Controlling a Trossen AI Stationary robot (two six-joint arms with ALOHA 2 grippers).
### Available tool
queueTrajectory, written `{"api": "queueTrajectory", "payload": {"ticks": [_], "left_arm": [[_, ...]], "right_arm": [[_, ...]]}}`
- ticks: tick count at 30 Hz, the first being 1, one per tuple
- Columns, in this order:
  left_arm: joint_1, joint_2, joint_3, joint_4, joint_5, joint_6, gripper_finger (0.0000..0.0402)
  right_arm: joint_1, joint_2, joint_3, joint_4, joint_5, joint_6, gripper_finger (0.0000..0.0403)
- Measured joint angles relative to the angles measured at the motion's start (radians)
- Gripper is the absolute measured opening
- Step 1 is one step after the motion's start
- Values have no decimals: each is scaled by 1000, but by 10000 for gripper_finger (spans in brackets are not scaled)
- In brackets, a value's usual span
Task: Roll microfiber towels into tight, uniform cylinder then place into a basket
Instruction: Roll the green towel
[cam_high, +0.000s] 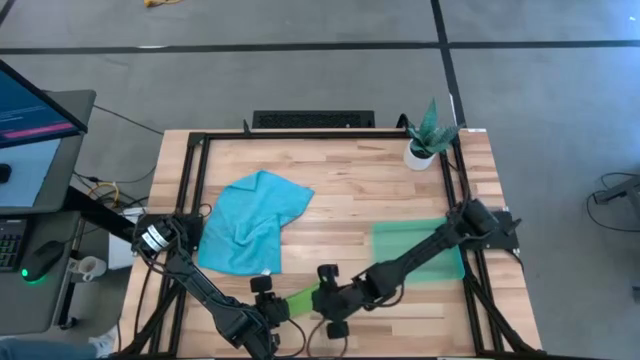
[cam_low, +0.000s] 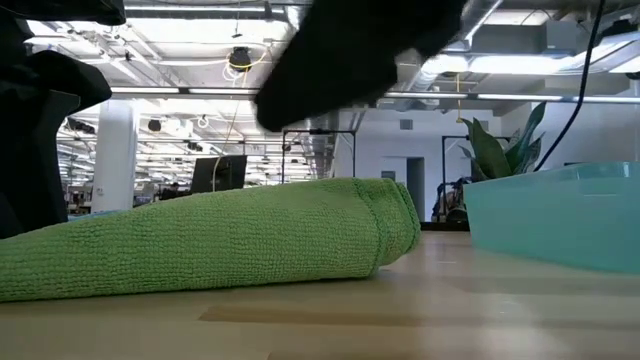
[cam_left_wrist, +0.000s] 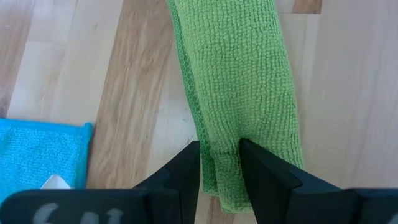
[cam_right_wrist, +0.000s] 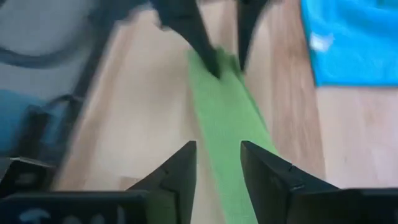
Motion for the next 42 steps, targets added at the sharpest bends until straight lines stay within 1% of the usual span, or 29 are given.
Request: {"api": "queueTrajectory", "payload": {"ticks": [3, 10, 12, 14, 17, 20, 27, 29, 37, 42], "left_arm": [[0, 0, 0, 0, 0, -1, 109], [0, 0, 0, 0, -1, -2, 109], [0, 0, 0, 0, -1, -2, 109], [0, 0, 0, 0, -1, -9, 109], [0, 0, 0, 0, -1, -22, 109], [0, 0, 0, 0, -1, -27, 109], [0, 0, 0, 0, -3, -28, 109], [0, 0, 0, 0, -3, -28, 109], [1, 0, 0, 0, -3, -30, 109], [1, 0, 0, 0, -3, -37, 109]], "right_arm": [[-10, 27, -3, 19, -2, 2, 123], [-13, 41, -2, -16, -7, 14, 27], [-13, 41, -2, -17, -6, 15, 10], [-14, 40, -2, -15, -6, 20, 11], [-17, 42, -2, -31, -8, 51, 27], [-21, 71, -2, -49, -15, 79, 33], [-26, 142, 4, -7, -78, 105, 9], [-26, 145, 5, -13, -89, 118, 6], [-27, 139, 3, -14, -97, 124, 22], [-27, 139, 1, -13, -99, 123, 14]]}}
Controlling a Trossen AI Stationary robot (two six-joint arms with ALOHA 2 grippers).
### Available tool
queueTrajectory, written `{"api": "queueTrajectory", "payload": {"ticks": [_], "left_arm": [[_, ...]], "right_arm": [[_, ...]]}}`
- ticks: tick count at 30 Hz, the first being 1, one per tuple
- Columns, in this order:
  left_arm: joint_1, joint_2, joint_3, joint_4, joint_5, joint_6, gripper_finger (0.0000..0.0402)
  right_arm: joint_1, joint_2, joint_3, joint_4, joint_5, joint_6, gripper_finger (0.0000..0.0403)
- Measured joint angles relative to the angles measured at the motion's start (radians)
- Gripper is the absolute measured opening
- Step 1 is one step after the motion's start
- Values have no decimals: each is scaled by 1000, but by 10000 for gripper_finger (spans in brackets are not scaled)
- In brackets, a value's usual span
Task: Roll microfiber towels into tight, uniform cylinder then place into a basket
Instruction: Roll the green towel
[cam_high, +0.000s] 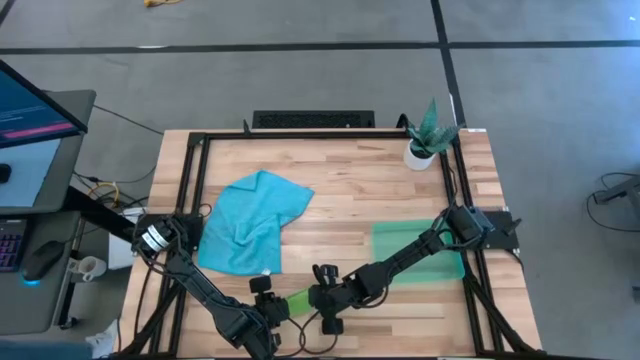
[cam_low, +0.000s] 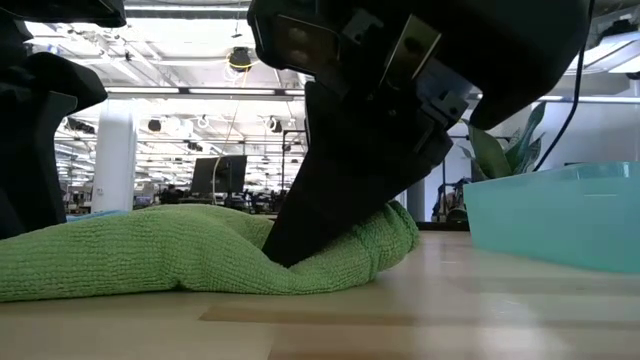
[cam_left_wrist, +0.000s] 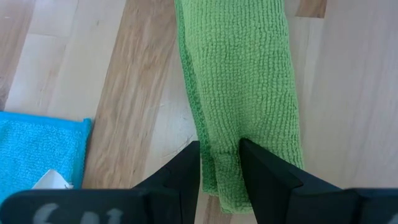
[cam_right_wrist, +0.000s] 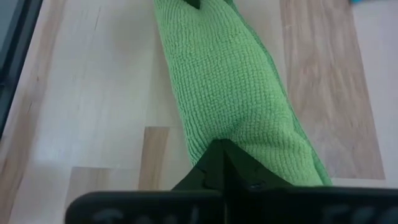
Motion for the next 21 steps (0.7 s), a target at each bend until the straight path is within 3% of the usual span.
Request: {"api": "queueTrajectory", "payload": {"ticks": [21], "left_arm": [[0, 0, 0, -1, -1, -6, 118]], "right_arm": [[0, 0, -2, 0, -7, 8, 15]]}}
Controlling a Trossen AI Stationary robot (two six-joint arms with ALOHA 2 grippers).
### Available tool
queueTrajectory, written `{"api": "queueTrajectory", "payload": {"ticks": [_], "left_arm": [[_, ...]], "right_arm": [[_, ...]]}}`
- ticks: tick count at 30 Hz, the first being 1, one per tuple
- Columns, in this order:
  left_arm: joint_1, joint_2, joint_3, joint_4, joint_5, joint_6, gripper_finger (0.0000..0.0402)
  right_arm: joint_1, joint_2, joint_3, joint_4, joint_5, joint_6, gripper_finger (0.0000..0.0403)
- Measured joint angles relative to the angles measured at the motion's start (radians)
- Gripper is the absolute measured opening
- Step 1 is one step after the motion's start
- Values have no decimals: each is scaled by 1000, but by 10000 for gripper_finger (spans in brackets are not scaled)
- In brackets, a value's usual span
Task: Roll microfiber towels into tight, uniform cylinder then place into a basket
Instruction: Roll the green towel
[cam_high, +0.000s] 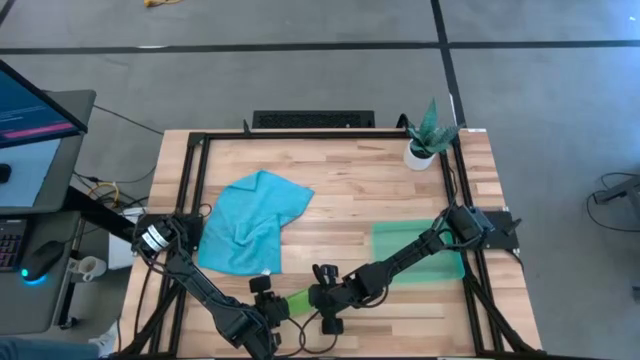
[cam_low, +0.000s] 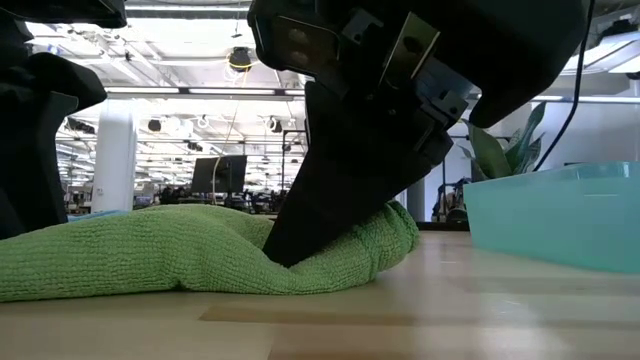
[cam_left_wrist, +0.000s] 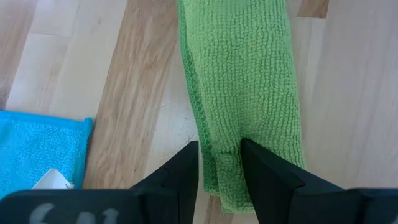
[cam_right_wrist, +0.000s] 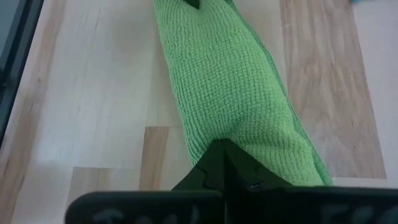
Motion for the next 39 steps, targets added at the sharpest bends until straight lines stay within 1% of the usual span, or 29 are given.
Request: {"api": "queueTrajectory", "payload": {"ticks": [3, 10, 14, 17, 21, 23, 30, 34, 39], "left_arm": [[0, 0, 0, -2, -1, -12, 133], [0, 0, 0, -5, -23, -62, 183], [7, 1, 12, -25, -7, -77, 201], [7, 6, 48, -71, -9, -50, 203], [-4, 10, 114, -134, -46, 11, 204], [-9, 9, 141, -138, -67, 31, 204], [-33, 8, 204, -143, -178, 62, 204], [-37, 7, 196, -99, -269, 55, 204], [-2, 6, 125, 71, -283, 65, 204]], "right_arm": [[0, 0, 0, 0, 0, 0, 16], [0, 0, 0, 0, 0, 0, 13], [0, 0, 0, 1, 0, 0, 16], [0, 0, 0, 1, 0, 0, 15], [0, 0, 0, 1, 0, 4, 12], [0, 0, 0, 1, 0, 8, 13], [0, 0, 0, 1, 0, 8, 13], [0, 0, 0, 1, 0, 8, 12], [0, 0, 0, 1, 0, 8, 16]]}}
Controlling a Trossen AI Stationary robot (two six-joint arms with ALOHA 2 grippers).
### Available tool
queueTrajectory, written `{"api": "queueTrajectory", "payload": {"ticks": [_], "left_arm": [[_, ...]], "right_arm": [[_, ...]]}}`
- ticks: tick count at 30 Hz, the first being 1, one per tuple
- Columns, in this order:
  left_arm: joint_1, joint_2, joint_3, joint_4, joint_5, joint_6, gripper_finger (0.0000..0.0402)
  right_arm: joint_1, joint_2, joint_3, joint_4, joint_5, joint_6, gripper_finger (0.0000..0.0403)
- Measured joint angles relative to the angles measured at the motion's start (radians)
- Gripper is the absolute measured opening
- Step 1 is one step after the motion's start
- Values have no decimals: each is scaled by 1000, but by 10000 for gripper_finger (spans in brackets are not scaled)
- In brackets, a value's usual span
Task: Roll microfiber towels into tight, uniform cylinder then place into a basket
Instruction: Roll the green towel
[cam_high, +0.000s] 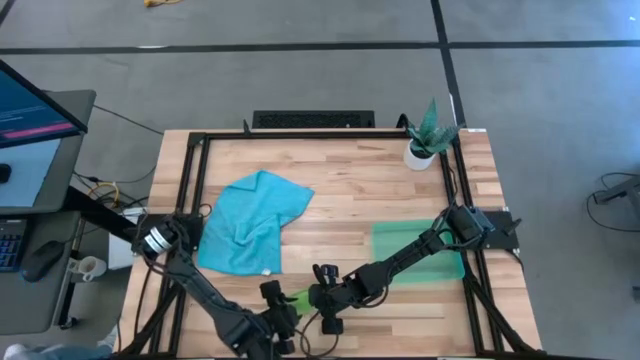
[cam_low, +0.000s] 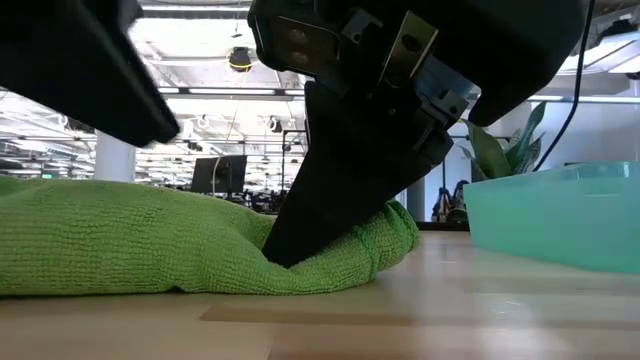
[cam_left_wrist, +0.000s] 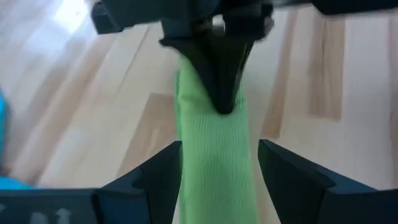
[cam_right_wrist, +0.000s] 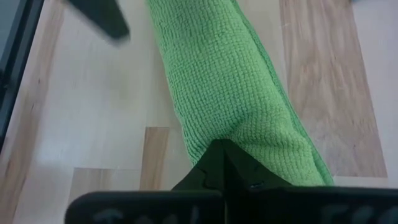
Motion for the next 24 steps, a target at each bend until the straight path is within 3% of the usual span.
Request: {"api": "queueTrajectory", "payload": {"ticks": [5, 18, 24], "left_arm": [[27, 0, -56, 107, 12, 36, 204], [39, -6, -211, 172, 32, -163, 203], [37, -12, -276, 273, 57, -174, 203]], "right_arm": [[0, 0, 0, 1, 0, 0, 13], [0, 0, 0, 1, 0, 0, 13], [0, 0, 0, 1, 0, 0, 16]]}}
